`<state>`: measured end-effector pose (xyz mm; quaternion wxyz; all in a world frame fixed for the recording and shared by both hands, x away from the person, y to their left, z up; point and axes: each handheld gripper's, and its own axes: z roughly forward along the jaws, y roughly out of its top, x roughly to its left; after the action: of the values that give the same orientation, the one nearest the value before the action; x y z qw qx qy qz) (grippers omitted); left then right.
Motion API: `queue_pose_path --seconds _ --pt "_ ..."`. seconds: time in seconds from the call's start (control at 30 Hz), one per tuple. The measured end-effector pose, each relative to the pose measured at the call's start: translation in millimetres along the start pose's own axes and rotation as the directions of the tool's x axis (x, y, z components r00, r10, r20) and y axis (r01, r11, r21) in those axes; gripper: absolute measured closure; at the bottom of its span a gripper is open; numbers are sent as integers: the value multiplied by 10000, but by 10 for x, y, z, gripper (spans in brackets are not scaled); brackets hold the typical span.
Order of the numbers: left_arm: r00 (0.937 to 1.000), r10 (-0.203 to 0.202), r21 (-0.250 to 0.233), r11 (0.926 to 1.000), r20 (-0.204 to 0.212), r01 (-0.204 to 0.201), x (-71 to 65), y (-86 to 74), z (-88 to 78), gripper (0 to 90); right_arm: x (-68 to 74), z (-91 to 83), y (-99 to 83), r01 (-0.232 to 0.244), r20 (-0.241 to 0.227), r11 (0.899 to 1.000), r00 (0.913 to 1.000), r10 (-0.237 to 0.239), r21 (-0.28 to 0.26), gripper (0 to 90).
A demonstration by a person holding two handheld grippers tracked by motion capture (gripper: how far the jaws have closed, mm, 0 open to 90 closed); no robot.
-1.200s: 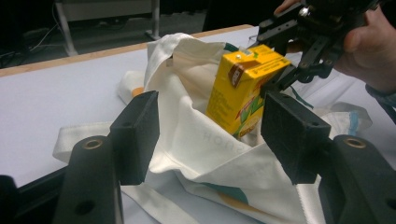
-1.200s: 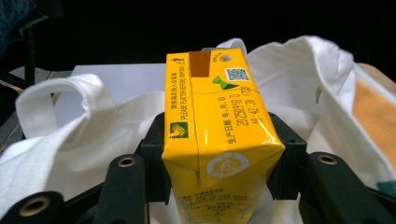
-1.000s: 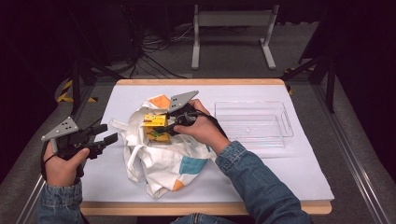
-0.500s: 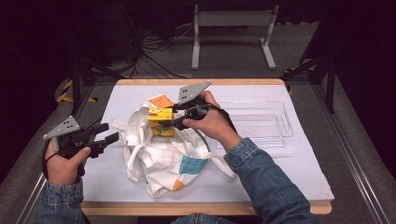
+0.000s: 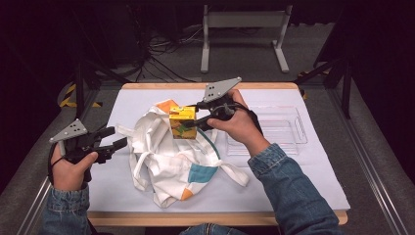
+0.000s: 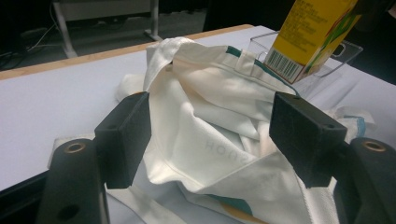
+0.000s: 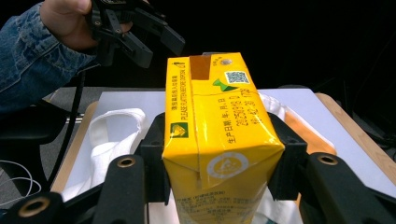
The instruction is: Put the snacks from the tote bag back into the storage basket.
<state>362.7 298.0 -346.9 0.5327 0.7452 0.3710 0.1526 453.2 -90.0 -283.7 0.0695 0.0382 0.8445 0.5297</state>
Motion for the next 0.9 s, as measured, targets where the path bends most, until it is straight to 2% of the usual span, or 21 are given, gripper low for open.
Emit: queue_pose_path --seconds 0.13,0.53,0.9 --pt "10000 -18 54 10000 23 18 1 6 18 269 -23 -148 -23 -71 150 10000 9999 70 45 512" --pt "10000 32 313 9995 -69 -30 30 -8 63 124 -54 -431 -56 -157 491 9998 9987 151 107 512" --pt "9996 -141 386 9991 -244 151 53 -18 61 115 -91 -639 -109 -195 655 9997 9977 186 144 511"
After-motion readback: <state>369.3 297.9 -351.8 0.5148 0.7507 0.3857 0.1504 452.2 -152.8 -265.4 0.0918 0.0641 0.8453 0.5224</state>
